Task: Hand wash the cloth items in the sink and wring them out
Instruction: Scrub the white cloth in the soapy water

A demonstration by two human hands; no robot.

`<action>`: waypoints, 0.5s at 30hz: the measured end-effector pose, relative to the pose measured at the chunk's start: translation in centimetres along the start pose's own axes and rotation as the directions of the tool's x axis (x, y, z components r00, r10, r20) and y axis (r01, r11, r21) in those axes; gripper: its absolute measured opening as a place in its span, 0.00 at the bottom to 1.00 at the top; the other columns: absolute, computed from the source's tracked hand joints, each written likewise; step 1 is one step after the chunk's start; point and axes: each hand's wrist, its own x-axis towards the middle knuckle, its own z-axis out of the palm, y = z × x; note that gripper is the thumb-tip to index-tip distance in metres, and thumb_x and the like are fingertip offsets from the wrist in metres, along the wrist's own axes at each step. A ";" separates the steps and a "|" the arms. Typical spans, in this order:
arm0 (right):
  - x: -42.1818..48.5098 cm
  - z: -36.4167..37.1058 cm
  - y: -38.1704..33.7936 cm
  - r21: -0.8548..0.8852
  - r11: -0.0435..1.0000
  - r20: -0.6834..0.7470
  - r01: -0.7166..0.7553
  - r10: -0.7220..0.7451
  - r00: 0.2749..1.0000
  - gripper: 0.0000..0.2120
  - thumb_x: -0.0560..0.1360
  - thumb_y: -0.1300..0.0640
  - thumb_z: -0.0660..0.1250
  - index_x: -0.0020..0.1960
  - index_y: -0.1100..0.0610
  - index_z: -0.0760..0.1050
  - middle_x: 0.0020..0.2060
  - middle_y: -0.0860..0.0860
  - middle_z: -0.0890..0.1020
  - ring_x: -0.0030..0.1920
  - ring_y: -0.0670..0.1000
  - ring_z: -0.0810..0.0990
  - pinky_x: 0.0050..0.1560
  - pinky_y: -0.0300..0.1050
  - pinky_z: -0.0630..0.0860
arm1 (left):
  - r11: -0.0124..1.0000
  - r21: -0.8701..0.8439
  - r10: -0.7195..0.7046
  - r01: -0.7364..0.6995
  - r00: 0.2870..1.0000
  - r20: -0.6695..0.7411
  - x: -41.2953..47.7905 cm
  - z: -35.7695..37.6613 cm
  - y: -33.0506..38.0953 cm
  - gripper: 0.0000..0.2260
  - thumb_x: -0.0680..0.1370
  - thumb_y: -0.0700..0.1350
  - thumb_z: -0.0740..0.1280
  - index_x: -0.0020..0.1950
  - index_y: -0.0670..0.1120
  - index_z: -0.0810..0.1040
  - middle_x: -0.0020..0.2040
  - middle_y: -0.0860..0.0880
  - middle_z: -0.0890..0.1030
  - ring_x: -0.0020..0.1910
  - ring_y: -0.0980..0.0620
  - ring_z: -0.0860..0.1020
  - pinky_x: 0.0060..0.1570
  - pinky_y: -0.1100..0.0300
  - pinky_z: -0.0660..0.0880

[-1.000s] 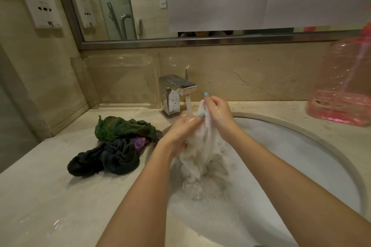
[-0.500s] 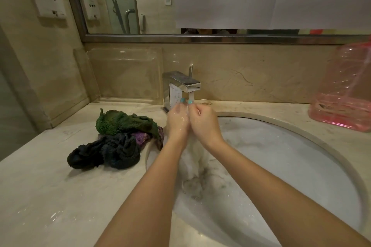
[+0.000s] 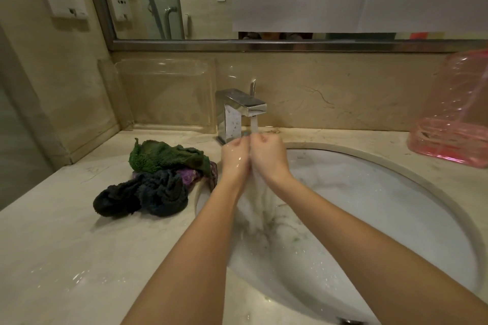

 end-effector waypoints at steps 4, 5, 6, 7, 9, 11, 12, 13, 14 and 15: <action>2.0 -2.0 1.5 0.078 0.983 -0.175 -0.165 0.177 0.969 0.19 0.79 0.61 0.56 0.29 0.56 0.67 0.29 0.52 0.73 0.34 0.53 0.71 0.37 0.45 0.65 | 0.992 0.080 0.085 -0.097 0.985 0.147 -1.7 2.2 0.4 0.15 0.80 0.42 0.64 0.33 0.44 0.73 0.26 0.50 0.71 0.25 0.57 0.69 0.25 0.66 0.64; 1.7 -2.2 1.6 0.076 0.986 -0.204 -0.150 0.163 0.965 0.20 0.79 0.61 0.56 0.29 0.56 0.66 0.29 0.52 0.73 0.34 0.53 0.70 0.37 0.46 0.67 | 0.991 0.086 0.086 -0.101 0.983 0.163 -1.7 2.4 0.3 0.16 0.81 0.42 0.64 0.32 0.44 0.71 0.24 0.52 0.69 0.24 0.58 0.67 0.23 0.67 0.62; 1.2 -2.1 1.6 0.066 0.992 -0.213 -0.103 0.115 0.970 0.20 0.79 0.61 0.56 0.28 0.55 0.65 0.27 0.51 0.71 0.31 0.51 0.68 0.34 0.46 0.66 | 0.992 0.089 0.072 -0.087 0.985 0.155 -1.6 2.4 0.3 0.17 0.81 0.42 0.63 0.32 0.45 0.70 0.22 0.53 0.68 0.22 0.58 0.66 0.22 0.68 0.61; 0.4 -1.8 1.2 0.048 0.998 -0.192 -0.044 0.053 0.980 0.21 0.79 0.62 0.57 0.27 0.55 0.63 0.24 0.49 0.68 0.29 0.49 0.65 0.31 0.46 0.64 | 0.995 0.083 0.046 -0.057 0.991 0.123 -1.2 2.0 0.2 0.16 0.81 0.41 0.63 0.32 0.45 0.70 0.22 0.53 0.69 0.23 0.58 0.66 0.21 0.69 0.61; -1.1 -0.6 0.2 0.037 0.997 -0.084 0.070 -0.067 0.994 0.21 0.77 0.63 0.58 0.26 0.55 0.60 0.22 0.48 0.63 0.26 0.45 0.59 0.27 0.42 0.57 | 0.998 0.059 0.012 -0.013 1.000 0.021 -0.3 0.8 0.0 0.16 0.79 0.38 0.63 0.31 0.45 0.70 0.25 0.52 0.71 0.27 0.56 0.68 0.23 0.68 0.63; -1.2 0.1 0.0 0.062 0.994 -0.025 0.091 -0.090 0.996 0.21 0.77 0.63 0.59 0.26 0.55 0.60 0.22 0.48 0.63 0.27 0.45 0.60 0.27 0.40 0.57 | 0.997 0.069 0.029 -0.026 0.999 -0.035 0.1 0.2 -0.2 0.17 0.79 0.39 0.63 0.30 0.46 0.70 0.24 0.53 0.71 0.29 0.54 0.68 0.27 0.65 0.64; -0.5 0.0 0.2 0.076 0.995 -0.033 0.058 -0.055 0.998 0.21 0.77 0.63 0.59 0.26 0.54 0.61 0.23 0.48 0.65 0.29 0.47 0.63 0.29 0.42 0.59 | 0.997 0.071 0.043 -0.040 0.999 -0.034 0.0 0.1 -0.1 0.17 0.80 0.40 0.63 0.30 0.46 0.72 0.25 0.53 0.72 0.29 0.54 0.68 0.28 0.64 0.64; 0.3 -0.3 0.6 0.076 0.997 -0.051 0.011 -0.007 0.999 0.20 0.78 0.62 0.58 0.27 0.54 0.63 0.24 0.48 0.66 0.31 0.49 0.65 0.31 0.43 0.60 | 0.997 0.063 0.054 -0.053 0.998 -0.012 -0.3 0.4 0.1 0.16 0.80 0.42 0.63 0.32 0.45 0.74 0.26 0.52 0.73 0.29 0.54 0.69 0.28 0.64 0.65; 1.1 -0.9 1.1 0.049 0.998 -0.072 -0.030 0.034 0.997 0.20 0.79 0.60 0.58 0.28 0.54 0.64 0.25 0.49 0.68 0.33 0.51 0.66 0.33 0.44 0.61 | 0.996 0.062 0.065 -0.066 0.998 0.023 -0.5 0.7 0.4 0.15 0.81 0.44 0.63 0.34 0.44 0.75 0.27 0.51 0.73 0.29 0.54 0.70 0.28 0.64 0.66; 1.7 -1.6 1.6 -0.002 0.999 -0.086 -0.052 0.052 0.995 0.20 0.80 0.59 0.57 0.29 0.55 0.64 0.26 0.49 0.69 0.34 0.52 0.67 0.34 0.45 0.61 | 0.994 0.077 0.071 -0.076 0.996 0.058 -0.8 1.0 0.5 0.16 0.81 0.46 0.64 0.34 0.44 0.74 0.27 0.51 0.72 0.28 0.55 0.70 0.28 0.64 0.66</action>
